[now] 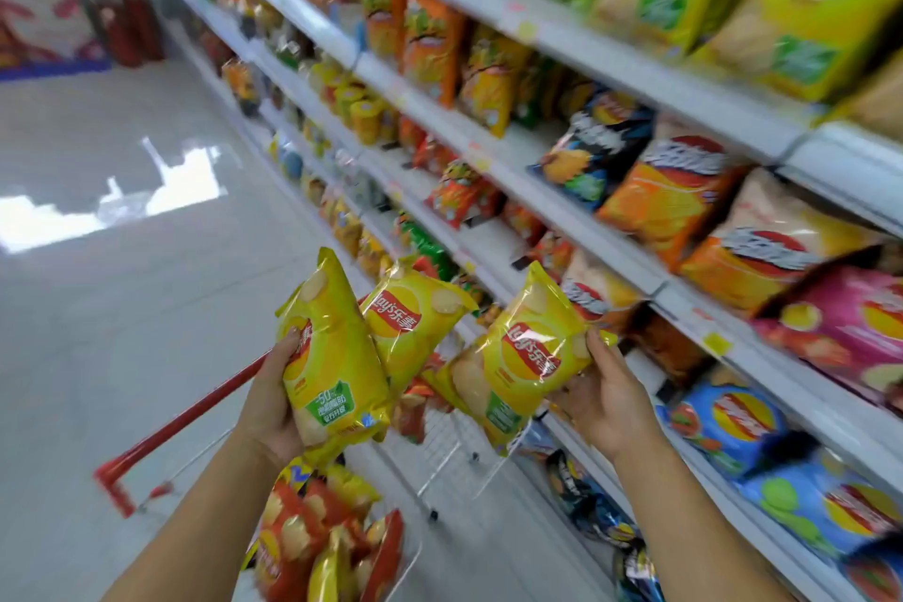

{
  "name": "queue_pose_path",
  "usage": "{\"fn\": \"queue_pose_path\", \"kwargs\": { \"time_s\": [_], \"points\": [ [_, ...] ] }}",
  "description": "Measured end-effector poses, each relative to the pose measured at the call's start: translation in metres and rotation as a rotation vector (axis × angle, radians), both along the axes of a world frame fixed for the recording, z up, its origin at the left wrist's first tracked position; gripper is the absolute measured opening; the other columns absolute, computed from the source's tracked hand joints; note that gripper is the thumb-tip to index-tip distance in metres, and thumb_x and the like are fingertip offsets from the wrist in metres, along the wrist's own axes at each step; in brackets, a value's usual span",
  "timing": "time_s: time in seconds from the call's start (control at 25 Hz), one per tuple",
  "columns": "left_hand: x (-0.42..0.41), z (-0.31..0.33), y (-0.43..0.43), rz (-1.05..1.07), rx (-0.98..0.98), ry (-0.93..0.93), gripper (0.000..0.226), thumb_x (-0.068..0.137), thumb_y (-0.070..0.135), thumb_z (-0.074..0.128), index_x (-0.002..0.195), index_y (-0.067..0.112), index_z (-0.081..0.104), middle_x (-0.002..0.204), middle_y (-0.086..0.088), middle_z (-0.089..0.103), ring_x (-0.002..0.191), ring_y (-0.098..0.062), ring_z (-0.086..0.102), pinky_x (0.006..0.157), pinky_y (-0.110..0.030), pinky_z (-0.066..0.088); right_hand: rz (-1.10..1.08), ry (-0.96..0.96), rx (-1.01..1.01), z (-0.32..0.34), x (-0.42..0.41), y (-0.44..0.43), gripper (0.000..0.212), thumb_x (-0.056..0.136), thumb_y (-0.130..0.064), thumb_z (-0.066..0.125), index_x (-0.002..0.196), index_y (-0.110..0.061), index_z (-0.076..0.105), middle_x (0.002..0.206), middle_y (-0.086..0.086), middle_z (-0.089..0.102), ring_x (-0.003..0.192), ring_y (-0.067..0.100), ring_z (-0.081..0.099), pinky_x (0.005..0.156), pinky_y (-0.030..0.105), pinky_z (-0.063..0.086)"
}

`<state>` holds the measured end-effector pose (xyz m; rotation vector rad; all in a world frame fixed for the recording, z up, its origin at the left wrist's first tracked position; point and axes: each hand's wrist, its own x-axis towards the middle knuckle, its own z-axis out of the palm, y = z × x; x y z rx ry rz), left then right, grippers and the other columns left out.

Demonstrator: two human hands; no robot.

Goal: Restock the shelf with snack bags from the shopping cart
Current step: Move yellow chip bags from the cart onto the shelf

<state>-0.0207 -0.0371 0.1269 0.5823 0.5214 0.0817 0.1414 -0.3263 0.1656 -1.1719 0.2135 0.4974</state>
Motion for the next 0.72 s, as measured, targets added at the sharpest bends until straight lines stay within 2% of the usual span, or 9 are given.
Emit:
{"fn": "queue_pose_path", "kwargs": {
  "time_s": [0.08,0.2,0.24,0.32,0.36,0.52,0.64,0.72],
  "points": [
    [0.030,0.025,-0.038,-0.076,0.035,-0.060,0.085,0.026,0.045,0.098,0.102,0.014,0.078,0.109,-0.021,0.072,0.088,-0.039,0.072,0.070,-0.054,0.059,-0.083,-0.091,0.042,0.030,0.002,-0.045,0.012,0.096,-0.032,0.052,0.098,-0.023,0.060,0.094,0.006,0.069,0.073,0.020,0.068,0.065,0.037,0.053],
    [0.066,0.062,-0.115,-0.184,0.078,-0.155,0.078,0.028,0.044,0.098,0.098,0.014,0.079,0.107,-0.020,0.073,0.087,-0.038,0.073,0.069,-0.054,0.059,-0.230,-0.268,0.065,0.077,0.002,-0.121,0.008,0.099,-0.026,0.048,0.098,-0.020,0.054,0.093,0.005,0.069,0.078,0.017,0.068,0.068,0.038,0.056],
    [0.076,0.074,-0.143,-0.206,0.088,-0.184,0.068,0.036,0.043,0.096,0.096,0.015,0.080,0.105,-0.020,0.073,0.086,-0.037,0.073,0.067,-0.053,0.060,-0.289,-0.316,0.063,0.091,0.002,-0.148,0.007,0.100,-0.024,0.048,0.098,-0.019,0.053,0.093,0.004,0.069,0.078,0.015,0.068,0.068,0.036,0.057],
    [0.093,0.095,-0.199,-0.218,0.072,-0.235,0.037,0.061,0.043,0.079,0.087,0.016,0.081,0.097,-0.018,0.075,0.079,-0.035,0.074,0.059,-0.049,0.060,-0.395,-0.403,0.020,0.116,0.002,-0.202,0.007,0.100,-0.025,0.050,0.098,-0.019,0.052,0.092,0.002,0.068,0.075,0.011,0.068,0.064,0.031,0.057],
    [0.100,0.106,-0.232,-0.229,0.073,-0.256,0.033,0.067,0.043,0.073,0.085,0.016,0.082,0.095,-0.017,0.075,0.078,-0.034,0.074,0.058,-0.048,0.059,-0.452,-0.456,-0.019,0.130,0.000,-0.233,0.009,0.100,-0.027,0.049,0.095,-0.020,0.053,0.088,0.000,0.067,0.072,0.009,0.067,0.061,0.029,0.056],
    [0.124,0.146,-0.336,-0.281,0.102,-0.380,0.053,0.047,0.043,0.091,0.092,0.020,0.081,0.103,-0.016,0.075,0.085,-0.034,0.074,0.061,-0.048,0.059,-0.645,-0.619,-0.196,0.177,-0.008,-0.332,0.018,0.100,-0.031,0.049,0.084,-0.024,0.056,0.074,-0.006,0.064,0.063,0.010,0.061,0.056,0.028,0.049],
    [0.142,0.183,-0.395,-0.356,0.140,-0.434,0.087,0.028,0.048,0.096,0.107,0.019,0.076,0.112,-0.017,0.072,0.092,-0.034,0.072,0.069,-0.051,0.060,-0.809,-0.700,-0.287,0.215,-0.005,-0.403,0.019,0.097,-0.033,0.050,0.082,-0.024,0.058,0.080,-0.003,0.065,0.076,0.016,0.062,0.073,0.037,0.051],
    [0.155,0.205,-0.424,-0.382,0.138,-0.497,0.097,0.028,0.050,0.096,0.116,0.018,0.072,0.117,-0.017,0.070,0.097,-0.034,0.071,0.074,-0.051,0.059,-0.923,-0.705,-0.374,0.240,0.004,-0.447,0.021,0.094,-0.038,0.051,0.080,-0.025,0.056,0.081,-0.005,0.063,0.080,0.016,0.061,0.081,0.041,0.050]
  ]
}}
